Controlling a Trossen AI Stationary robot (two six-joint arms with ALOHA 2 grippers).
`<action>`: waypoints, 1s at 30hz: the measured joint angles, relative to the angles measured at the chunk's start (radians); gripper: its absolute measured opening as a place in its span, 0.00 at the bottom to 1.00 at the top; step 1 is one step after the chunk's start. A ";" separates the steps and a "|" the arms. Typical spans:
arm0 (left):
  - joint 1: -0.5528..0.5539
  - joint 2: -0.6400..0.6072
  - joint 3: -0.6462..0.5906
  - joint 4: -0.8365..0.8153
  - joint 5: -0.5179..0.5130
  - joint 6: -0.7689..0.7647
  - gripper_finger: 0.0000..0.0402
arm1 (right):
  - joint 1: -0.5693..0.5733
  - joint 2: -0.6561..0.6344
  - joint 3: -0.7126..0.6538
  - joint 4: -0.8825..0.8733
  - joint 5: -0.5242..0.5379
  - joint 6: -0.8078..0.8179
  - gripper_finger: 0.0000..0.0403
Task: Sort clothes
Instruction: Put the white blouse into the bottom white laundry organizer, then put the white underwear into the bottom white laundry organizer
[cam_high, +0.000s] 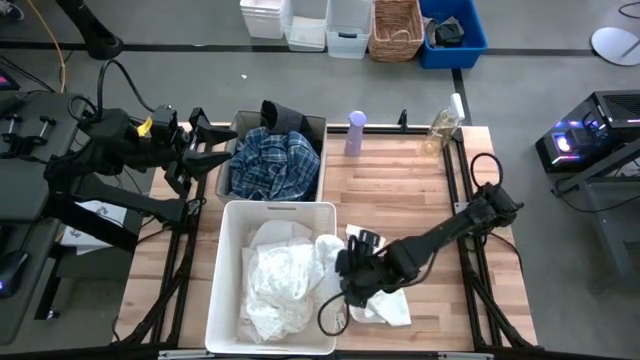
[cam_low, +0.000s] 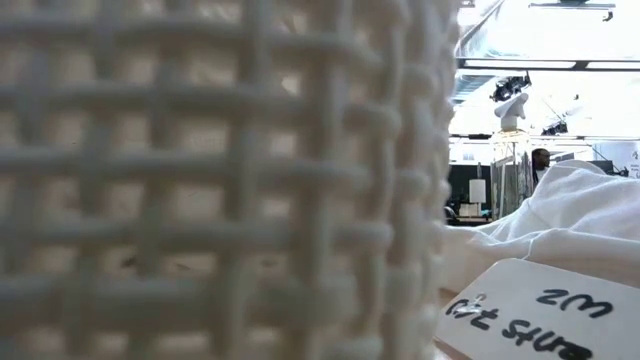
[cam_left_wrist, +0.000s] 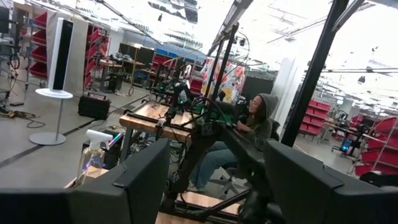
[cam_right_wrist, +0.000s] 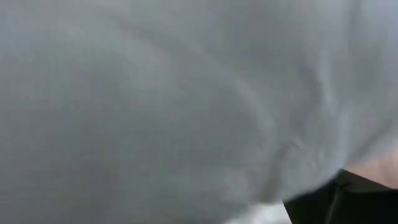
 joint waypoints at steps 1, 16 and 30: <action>0.000 0.000 0.000 0.000 0.000 0.000 0.62 | 0.000 0.000 0.031 0.024 0.000 -0.037 0.64; 0.000 0.000 0.000 0.000 0.000 0.016 0.62 | -0.101 0.016 0.291 0.246 0.077 -0.321 0.64; 0.000 0.006 0.000 0.001 -0.023 0.018 0.62 | 0.098 -0.100 0.300 -0.261 0.155 0.035 0.64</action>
